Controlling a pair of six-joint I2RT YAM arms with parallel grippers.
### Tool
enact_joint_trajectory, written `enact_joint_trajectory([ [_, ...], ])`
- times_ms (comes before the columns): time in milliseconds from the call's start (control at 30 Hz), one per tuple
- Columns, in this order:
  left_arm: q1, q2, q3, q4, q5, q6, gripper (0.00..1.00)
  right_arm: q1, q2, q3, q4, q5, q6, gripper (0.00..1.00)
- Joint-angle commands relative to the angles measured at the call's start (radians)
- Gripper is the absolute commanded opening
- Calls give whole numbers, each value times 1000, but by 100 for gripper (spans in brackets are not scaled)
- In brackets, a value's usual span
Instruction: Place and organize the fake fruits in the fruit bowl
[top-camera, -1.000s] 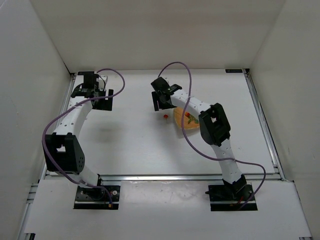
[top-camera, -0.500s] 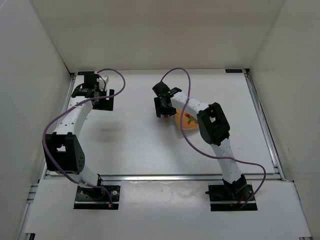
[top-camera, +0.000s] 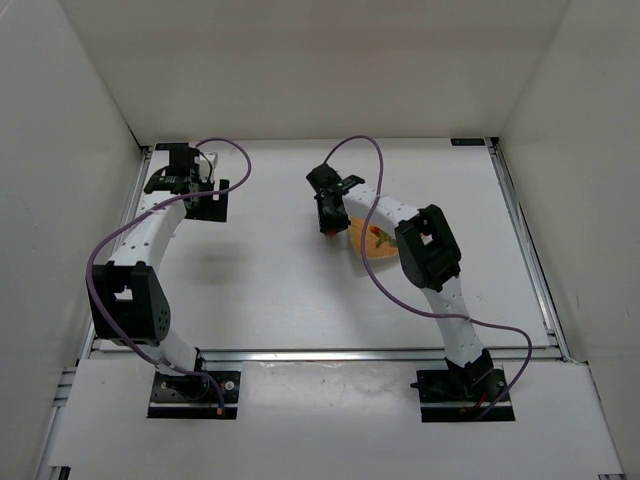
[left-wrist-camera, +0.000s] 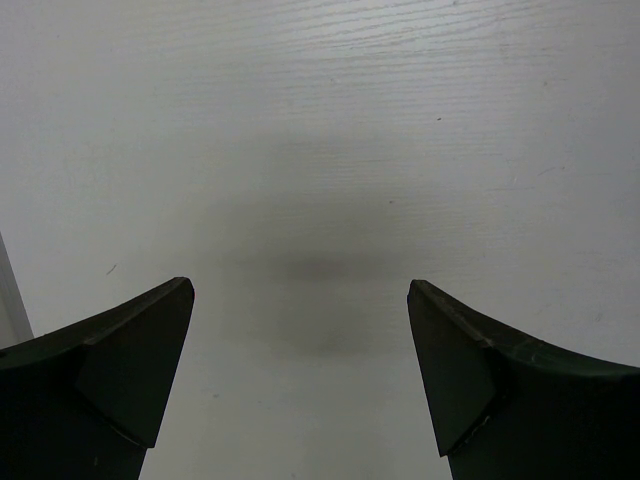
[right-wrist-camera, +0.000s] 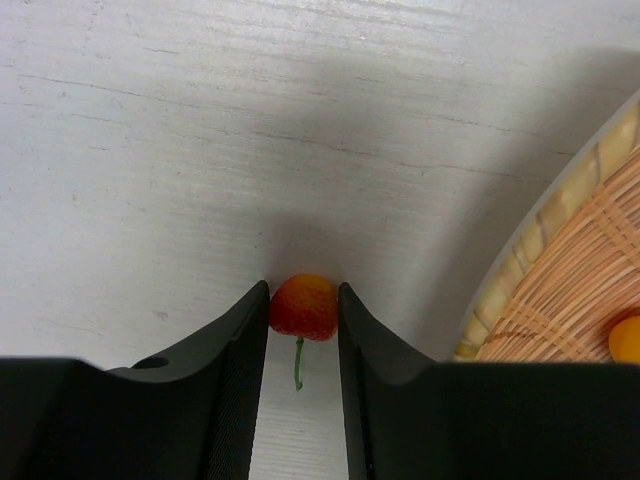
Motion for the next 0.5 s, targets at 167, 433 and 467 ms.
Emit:
enact_joint_trajectory([
  [167, 6, -11, 54, -18, 0, -7, 100, -13, -234, -46, -8, 15, 28, 22],
  [433, 6, -58, 8, -27, -18, -7, 100, -188, -467, -388, 2, 121, 90, 20],
  [467, 6, -68, -3, -27, -18, 2, 100, -223, -467, -432, 2, 130, 101, 20],
])
